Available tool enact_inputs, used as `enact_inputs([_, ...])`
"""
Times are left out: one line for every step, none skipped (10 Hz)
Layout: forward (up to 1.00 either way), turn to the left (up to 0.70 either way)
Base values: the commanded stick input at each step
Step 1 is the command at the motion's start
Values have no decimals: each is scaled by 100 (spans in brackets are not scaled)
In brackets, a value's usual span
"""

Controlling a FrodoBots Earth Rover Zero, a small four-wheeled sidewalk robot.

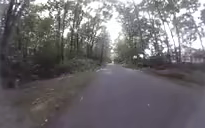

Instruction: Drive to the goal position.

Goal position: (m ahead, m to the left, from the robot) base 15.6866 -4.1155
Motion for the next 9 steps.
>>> enact_inputs([70, -1])
enact_inputs([70, -1])
enact_inputs([70, -3])
enact_inputs([70, -6])
enact_inputs([70, -34])
enact_inputs([70, -12])
enact_inputs([70, -1])
enact_inputs([70, -1])
enact_inputs([70, -1])
